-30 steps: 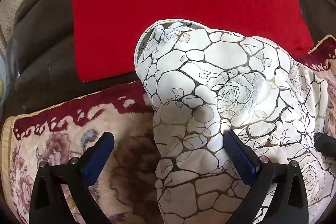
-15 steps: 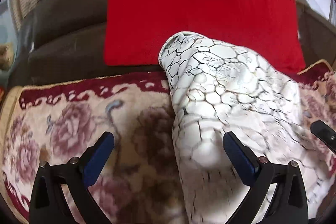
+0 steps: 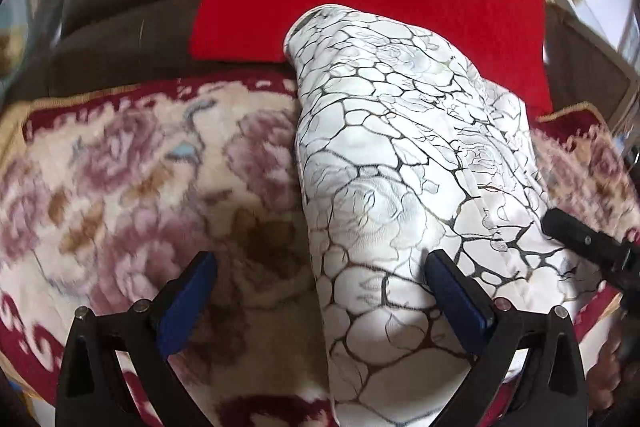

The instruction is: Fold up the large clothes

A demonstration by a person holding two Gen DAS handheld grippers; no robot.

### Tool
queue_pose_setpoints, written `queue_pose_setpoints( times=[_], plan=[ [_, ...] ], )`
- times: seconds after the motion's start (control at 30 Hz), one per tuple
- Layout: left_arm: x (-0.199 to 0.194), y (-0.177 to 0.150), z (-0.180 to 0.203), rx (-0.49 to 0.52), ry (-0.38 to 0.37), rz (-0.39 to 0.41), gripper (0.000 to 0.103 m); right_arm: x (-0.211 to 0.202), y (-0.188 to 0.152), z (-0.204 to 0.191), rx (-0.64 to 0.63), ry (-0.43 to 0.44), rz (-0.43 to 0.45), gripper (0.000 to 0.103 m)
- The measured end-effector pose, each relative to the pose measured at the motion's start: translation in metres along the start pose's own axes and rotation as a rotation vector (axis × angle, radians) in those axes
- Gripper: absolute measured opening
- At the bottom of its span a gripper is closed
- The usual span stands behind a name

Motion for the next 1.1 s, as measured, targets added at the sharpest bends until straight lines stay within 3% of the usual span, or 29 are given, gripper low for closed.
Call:
queue_pose_setpoints(
  times=[0.2, 0.37, 0.4, 0.43, 0.47, 0.57, 0.67, 0.8, 0.97, 1.03, 1.1],
  plan=[
    [-0.030, -0.003, 0.007, 0.037, 0.002, 0.103, 0.103, -0.029, -0.007, 0.009, 0.035, 0.050, 0.073, 0.031],
    [-0.052, -0.002, 0.015, 0.088, -0.018, 0.193, 0.103, -0.056, -0.007, 0.010, 0.039, 0.089, 0.190, 0.035],
    [-0.048, -0.001, 0.014, 0.091, -0.020, 0.176, 0.103, -0.056, -0.006, 0.010, 0.040, 0.090, 0.197, 0.049],
    [-0.043, 0.000, 0.012, 0.089, -0.019, 0.156, 0.103, -0.054, -0.006, 0.010, 0.042, 0.084, 0.189, 0.070],
    [-0.036, -0.001, 0.010, 0.084, -0.021, 0.129, 0.103, -0.050, -0.007, 0.011, 0.049, 0.073, 0.175, 0.071],
    [-0.006, -0.007, 0.003, 0.048, -0.059, -0.014, 0.103, -0.024, -0.012, 0.011, 0.038, 0.031, 0.065, 0.071],
    [-0.004, -0.006, -0.004, -0.005, -0.107, -0.015, 0.103, -0.003, -0.018, 0.013, 0.036, -0.014, -0.017, 0.070],
    [-0.019, -0.001, 0.002, 0.044, -0.078, 0.050, 0.103, -0.019, -0.010, 0.018, 0.047, 0.027, 0.064, 0.070],
    [-0.039, 0.004, 0.007, 0.078, -0.097, 0.156, 0.103, -0.036, -0.002, 0.030, 0.102, 0.044, 0.174, 0.069],
    [-0.033, 0.005, 0.006, 0.084, -0.093, 0.142, 0.103, -0.041, 0.000, 0.031, 0.100, 0.043, 0.198, 0.064],
    [-0.022, 0.004, 0.005, 0.087, -0.075, 0.100, 0.103, -0.036, 0.000, 0.029, 0.082, 0.035, 0.182, 0.051]
  ],
)
Point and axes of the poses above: each gripper's, at about its wrist camera, not at the fingertips, and x roughly the way its jaws point, z to its right, y to its top, the point moved 2 cm from there along x, roughly the way its jaws point, and after that the axes turned 14 degrees about -y, right-handed, at the moved point
